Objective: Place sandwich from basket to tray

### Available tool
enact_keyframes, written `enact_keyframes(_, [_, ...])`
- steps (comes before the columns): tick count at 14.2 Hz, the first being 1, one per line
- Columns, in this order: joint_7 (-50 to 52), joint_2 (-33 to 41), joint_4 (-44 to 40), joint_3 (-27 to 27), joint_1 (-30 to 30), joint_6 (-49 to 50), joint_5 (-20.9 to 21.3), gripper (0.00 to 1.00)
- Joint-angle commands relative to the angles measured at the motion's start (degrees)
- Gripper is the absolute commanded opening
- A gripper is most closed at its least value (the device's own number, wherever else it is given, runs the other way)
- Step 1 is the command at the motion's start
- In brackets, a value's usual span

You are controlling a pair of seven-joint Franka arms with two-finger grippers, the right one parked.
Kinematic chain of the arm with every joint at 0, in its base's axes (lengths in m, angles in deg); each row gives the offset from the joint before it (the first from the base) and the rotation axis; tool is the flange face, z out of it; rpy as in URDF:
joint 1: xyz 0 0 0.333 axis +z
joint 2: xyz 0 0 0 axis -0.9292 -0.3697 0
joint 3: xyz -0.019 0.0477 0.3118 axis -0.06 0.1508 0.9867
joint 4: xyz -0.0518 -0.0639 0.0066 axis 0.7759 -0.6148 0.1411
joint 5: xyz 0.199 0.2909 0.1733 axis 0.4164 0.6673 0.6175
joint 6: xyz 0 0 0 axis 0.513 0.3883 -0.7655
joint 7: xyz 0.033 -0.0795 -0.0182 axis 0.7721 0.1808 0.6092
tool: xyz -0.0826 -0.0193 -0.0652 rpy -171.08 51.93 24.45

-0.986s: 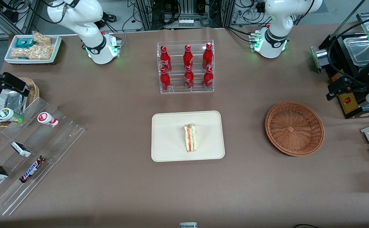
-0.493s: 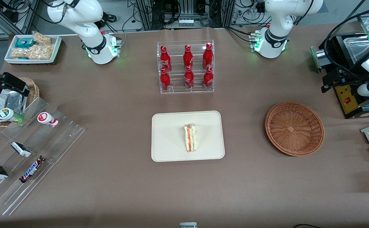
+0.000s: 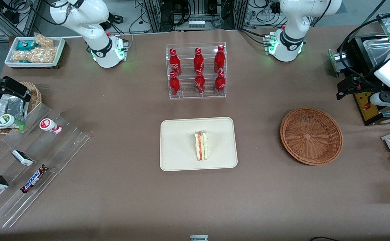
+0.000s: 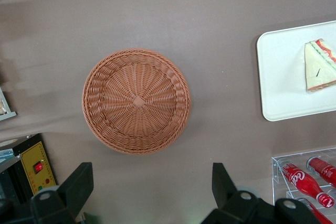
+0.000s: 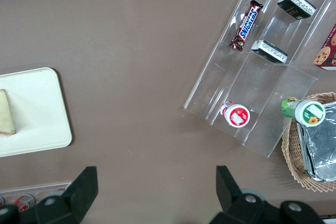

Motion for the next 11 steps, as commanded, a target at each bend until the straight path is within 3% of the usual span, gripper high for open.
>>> enact_keyframes(1, [-0.08,-1.30,-1.32,0.35,-0.66,0.96,0.43,1.00])
enact_keyframes(11, [-0.25,-1.30,-0.88,0.44,-0.48,1.22,1.04,1.00])
